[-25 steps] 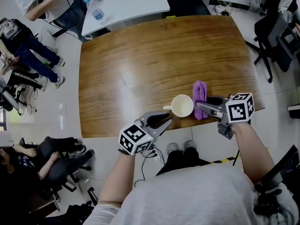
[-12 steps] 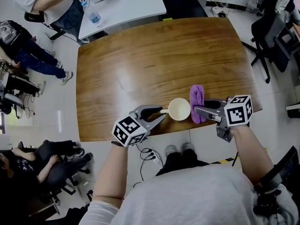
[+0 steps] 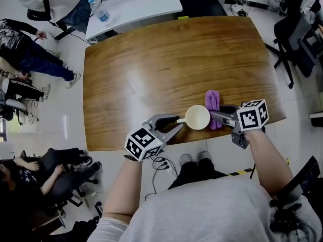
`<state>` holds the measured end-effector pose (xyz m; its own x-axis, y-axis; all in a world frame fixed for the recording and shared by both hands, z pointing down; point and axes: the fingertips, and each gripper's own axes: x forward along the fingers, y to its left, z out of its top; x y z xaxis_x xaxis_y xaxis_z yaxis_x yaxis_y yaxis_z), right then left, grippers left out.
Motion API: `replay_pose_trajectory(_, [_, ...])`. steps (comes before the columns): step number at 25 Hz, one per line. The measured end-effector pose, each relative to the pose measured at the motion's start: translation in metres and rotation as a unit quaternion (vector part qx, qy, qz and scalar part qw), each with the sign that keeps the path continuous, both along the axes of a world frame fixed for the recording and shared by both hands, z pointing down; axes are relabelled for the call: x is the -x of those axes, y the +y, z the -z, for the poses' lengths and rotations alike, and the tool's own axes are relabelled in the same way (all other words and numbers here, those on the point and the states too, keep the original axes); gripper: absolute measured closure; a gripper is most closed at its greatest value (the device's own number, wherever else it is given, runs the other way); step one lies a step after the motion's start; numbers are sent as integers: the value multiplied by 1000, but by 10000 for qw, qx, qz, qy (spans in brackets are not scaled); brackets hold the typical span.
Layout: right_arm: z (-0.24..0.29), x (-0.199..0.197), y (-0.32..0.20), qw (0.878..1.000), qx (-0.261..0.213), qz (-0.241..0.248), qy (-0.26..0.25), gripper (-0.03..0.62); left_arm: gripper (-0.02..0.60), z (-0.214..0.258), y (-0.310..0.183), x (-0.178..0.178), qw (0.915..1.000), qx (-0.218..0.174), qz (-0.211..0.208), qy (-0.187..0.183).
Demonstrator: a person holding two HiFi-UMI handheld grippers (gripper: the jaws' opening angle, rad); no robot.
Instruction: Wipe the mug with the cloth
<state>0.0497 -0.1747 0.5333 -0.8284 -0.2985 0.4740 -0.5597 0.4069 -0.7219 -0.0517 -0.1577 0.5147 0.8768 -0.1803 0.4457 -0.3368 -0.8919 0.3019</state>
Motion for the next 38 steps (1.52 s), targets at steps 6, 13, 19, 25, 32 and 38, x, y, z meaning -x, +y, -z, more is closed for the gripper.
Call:
replay_pose_trajectory(6, [-27,6,-14,9988,83,108,460,485,494,-4,4,-3,10000,40,-67,51])
replay_pose_trajectory(13, [-3,-2,-11,9997,11,-215,136,485,499,-3,18,-4,9998,128,-64,119])
replay_pose_trajectory(19, [39,-15,10,9964,-124,-776,-318,485,503,-3,30,-4,9998,117,-19,155])
replay_pose_trajectory(25, [45,-7,36,9924,47,-996,-717,485,505,-2,43,-16,9994,234,13,248])
replay_pose_trajectory(32, [0,-4,46,9940,485,-881,-434,485,506,-2,50,-21,9993,264,-40,266])
replay_pose_trajectory(38, [-32,-3,46,9949,632,-785,65,484,508,-3,52,-25,9993,261,-75,258])
